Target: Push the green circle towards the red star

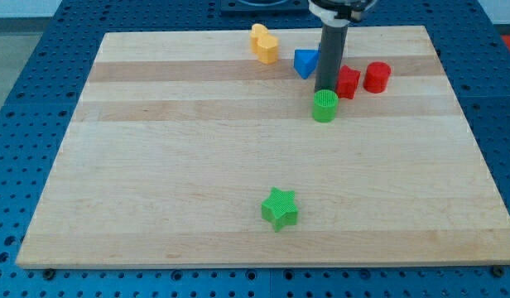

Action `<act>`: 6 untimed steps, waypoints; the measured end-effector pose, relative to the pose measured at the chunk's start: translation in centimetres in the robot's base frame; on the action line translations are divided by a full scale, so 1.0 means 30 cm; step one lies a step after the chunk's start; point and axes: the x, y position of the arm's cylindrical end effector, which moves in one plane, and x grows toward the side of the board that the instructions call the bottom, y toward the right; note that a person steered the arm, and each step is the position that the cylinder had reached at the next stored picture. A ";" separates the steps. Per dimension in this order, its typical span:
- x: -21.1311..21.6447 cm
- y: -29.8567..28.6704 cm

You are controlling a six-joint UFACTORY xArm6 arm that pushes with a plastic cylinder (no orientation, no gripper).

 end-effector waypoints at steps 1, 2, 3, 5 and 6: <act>0.070 0.000; 0.122 0.010; 0.177 0.010; 0.306 0.011; 0.365 0.001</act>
